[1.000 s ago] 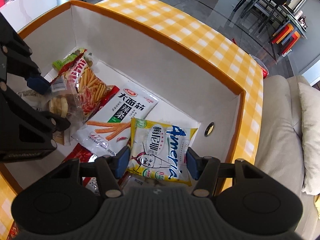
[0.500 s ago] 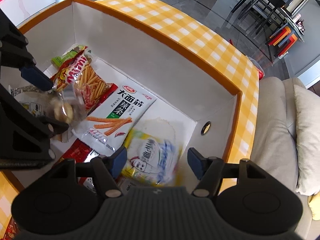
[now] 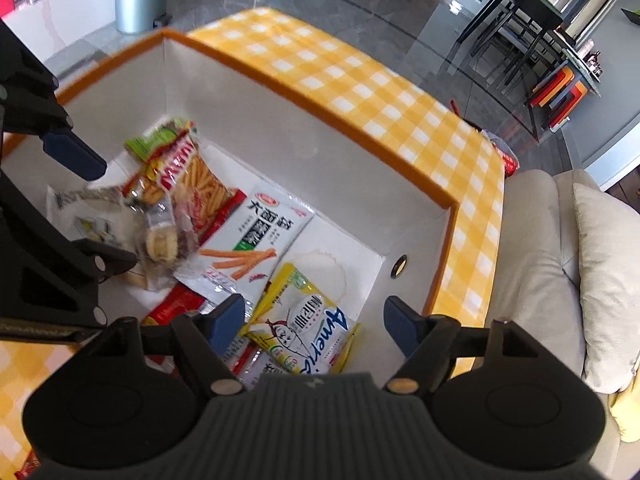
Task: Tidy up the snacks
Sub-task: 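Carry both packs into the orange box and open both tools to release, then withdraw both tools from the box toward the chocolate bar and green sausage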
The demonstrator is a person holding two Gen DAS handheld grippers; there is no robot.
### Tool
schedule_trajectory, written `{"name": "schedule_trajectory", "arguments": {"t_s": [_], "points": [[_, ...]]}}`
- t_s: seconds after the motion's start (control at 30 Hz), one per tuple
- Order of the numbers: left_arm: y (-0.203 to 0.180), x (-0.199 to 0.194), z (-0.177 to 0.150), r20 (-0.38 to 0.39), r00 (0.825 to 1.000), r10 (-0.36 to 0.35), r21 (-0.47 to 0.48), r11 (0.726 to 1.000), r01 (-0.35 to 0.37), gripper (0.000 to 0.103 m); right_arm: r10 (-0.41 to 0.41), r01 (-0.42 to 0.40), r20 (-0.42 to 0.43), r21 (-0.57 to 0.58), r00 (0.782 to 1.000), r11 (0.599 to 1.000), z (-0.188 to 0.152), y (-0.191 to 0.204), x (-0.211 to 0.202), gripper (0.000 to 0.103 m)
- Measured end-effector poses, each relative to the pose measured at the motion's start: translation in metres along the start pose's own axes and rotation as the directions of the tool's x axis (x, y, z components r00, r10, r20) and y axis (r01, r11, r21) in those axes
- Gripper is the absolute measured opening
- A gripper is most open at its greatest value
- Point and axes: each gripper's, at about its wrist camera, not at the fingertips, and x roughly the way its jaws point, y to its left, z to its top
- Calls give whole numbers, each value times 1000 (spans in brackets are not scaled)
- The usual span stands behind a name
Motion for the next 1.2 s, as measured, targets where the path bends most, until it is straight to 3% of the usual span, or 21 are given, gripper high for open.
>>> {"name": "schedule_trajectory", "arguments": {"t_s": [0.3,0.57,0.67,0.83,0.97,1.2], "points": [[-5,-46,-22,137,989,51,-18,999,-49,76,-3,-9,108,109,994,994,-9,-6,-46,79],[-11,-90,-53,298,951,89,-80,994,-68,76,-48,-6,223,236,974,972,-36,-4,-94,80],[-14,-102,-67,337,936,107,-104,992,-76,76,-67,-11,255,291,965,957,-51,0,-110,80],[-20,-114,-95,366,925,100,-152,987,-46,76,-79,-46,289,399,954,916,-84,9,-130,80],[-27,-115,-120,364,926,103,-191,981,-34,77,-79,-80,298,485,951,871,-112,20,-139,80],[-43,-108,-161,309,948,70,-228,974,3,76,-79,-86,261,566,962,820,-157,45,-143,80]]}}
